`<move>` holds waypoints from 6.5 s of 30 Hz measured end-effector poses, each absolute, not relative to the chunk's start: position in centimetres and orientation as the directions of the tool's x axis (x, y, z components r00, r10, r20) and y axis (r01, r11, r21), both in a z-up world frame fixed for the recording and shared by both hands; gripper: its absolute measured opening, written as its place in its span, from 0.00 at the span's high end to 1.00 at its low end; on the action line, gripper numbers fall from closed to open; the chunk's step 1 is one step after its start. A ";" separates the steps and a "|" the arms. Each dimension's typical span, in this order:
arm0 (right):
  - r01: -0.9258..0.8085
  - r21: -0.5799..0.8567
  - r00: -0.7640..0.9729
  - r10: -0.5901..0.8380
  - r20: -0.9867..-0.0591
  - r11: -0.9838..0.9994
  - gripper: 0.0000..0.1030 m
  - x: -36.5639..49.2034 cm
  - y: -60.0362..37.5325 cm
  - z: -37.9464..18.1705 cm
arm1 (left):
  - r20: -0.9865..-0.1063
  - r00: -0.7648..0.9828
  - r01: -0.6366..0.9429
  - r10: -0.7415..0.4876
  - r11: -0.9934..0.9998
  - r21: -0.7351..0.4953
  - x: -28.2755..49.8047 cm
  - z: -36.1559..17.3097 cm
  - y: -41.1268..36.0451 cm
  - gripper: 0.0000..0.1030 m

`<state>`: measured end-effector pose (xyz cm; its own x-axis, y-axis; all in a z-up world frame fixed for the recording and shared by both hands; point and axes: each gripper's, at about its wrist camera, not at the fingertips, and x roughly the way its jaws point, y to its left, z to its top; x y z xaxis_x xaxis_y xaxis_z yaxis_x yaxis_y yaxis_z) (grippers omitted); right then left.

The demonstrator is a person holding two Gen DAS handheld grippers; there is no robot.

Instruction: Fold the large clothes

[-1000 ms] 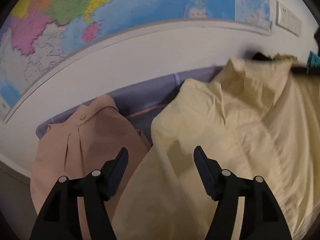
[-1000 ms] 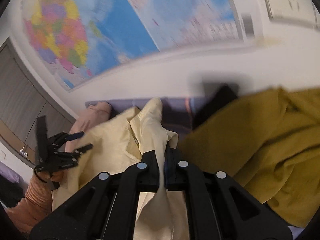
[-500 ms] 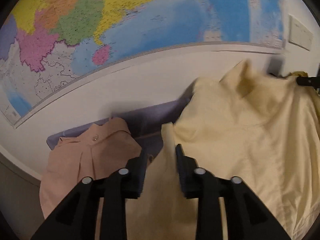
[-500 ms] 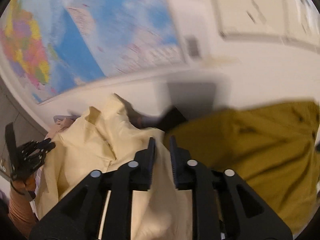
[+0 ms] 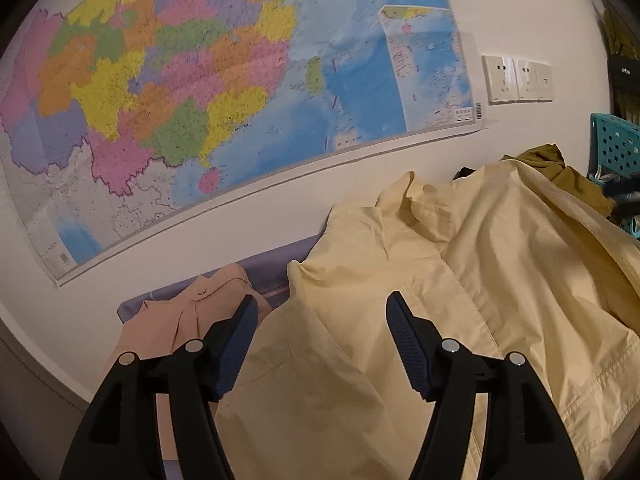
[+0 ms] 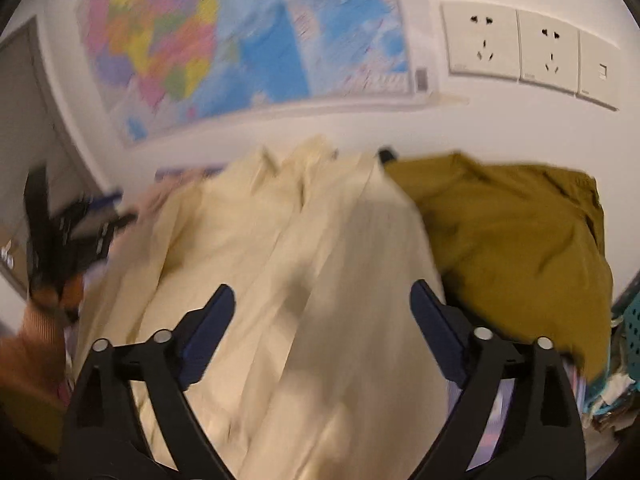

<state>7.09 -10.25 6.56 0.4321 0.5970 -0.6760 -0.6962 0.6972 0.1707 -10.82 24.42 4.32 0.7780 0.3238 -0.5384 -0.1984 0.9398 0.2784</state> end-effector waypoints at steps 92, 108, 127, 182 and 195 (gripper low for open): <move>-0.547 0.521 0.192 0.704 -0.684 0.655 0.81 14.5 -10.2 -0.4 | -0.874 0.384 0.334 -0.298 0.927 -0.169 -13.0 -4.5 19.6 0.75; -0.441 0.459 0.387 0.625 -0.678 0.771 0.73 15.3 -14.4 0.2 | -0.825 0.540 0.220 -0.163 0.974 -0.048 -8.6 1.0 28.5 0.36; -0.725 0.167 0.477 0.662 -0.578 0.668 0.53 5.4 -6.3 5.8 | -0.814 0.579 0.213 0.049 0.954 0.209 -7.6 4.0 28.8 0.69; -0.921 0.059 0.185 0.566 -0.803 0.384 0.50 0.6 21.5 -3.5 | -0.707 0.706 -0.129 0.033 0.988 -0.082 -21.4 4.8 41.4 0.26; -0.974 0.169 -0.044 0.605 -0.795 0.152 0.07 -2.0 27.7 -4.8 | -0.647 0.763 -0.138 0.008 0.979 -0.150 -23.9 5.8 42.5 0.24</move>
<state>-2.04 27.68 -4.77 -0.0436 0.6050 -0.7951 -0.9738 0.1521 0.1691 -23.90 42.49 5.77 0.7626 0.0084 -0.6469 -0.1382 0.9789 -0.1503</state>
